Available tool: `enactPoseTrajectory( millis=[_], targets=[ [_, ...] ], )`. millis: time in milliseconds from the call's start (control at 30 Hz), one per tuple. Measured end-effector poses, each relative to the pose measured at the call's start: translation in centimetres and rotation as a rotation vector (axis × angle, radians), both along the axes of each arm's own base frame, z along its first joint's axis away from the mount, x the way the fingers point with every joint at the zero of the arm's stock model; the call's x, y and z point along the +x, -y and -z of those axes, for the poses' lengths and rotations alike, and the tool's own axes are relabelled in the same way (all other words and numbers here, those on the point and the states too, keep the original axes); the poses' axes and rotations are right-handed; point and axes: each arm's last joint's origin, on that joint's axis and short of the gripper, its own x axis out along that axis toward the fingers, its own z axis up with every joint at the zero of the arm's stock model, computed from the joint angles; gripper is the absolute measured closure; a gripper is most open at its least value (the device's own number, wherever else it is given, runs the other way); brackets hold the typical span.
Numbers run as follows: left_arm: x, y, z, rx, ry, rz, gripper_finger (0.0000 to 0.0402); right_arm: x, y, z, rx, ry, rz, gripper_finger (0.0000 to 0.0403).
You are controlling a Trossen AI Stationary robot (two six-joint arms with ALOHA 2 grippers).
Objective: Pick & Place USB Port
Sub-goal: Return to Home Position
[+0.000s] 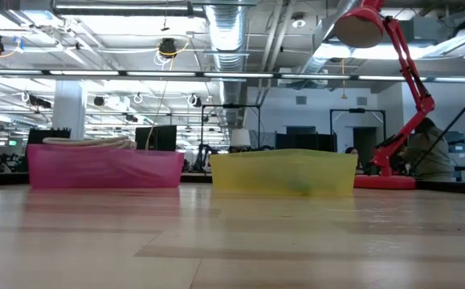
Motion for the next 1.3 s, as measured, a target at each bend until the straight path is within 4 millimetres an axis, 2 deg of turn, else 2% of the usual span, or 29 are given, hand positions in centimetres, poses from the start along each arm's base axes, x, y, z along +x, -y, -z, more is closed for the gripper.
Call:
enactPoseTrajectory(
  millis=[167, 433, 667, 800, 1000, 1200, 1300],
  targets=[
    [-2.3, 0.4, -0.5, 0.014, 0.082, 0.0, 0.0397, -1.5, -0.7, 0.1, 0.013, -0.004, 0.043, 0.0403],
    [-6.3, 1.1, -0.8, 0.036, 0.218, -0.001, 0.0397, -2.3, -1.3, 2.4, 0.026, 0.006, 0.088, 0.0403],
    [-7.8, 1.3, -0.1, 0.03, 0.216, -0.002, 0.0396, -3.3, -1.5, 4.2, 0.072, 0.073, 0.086, 0.0403],
    [-8.6, 1.4, 0.0, 0.038, 0.236, -0.005, 0.0398, -4.2, -1.4, 4.2, 0.091, 0.097, 0.106, 0.0403],
    [-11.8, 2.0, 0.7, 0.053, 0.328, -0.005, 0.0397, -5.4, -1.4, 4.0, 0.09, 0.128, 0.108, 0.0403],
    [-12.3, 2.0, 0.1, 0.068, 0.343, -0.011, 0.0397, -6.5, -1.4, 3.9, 0.089, 0.14, 0.108, 0.0403],
    [-12.1, 1.9, 0.5, 0.052, 0.305, -0.033, 0.0397, -7.0, -1.5, 4.0, 0.079, 0.132, 0.11, 0.0403]
  ],
)
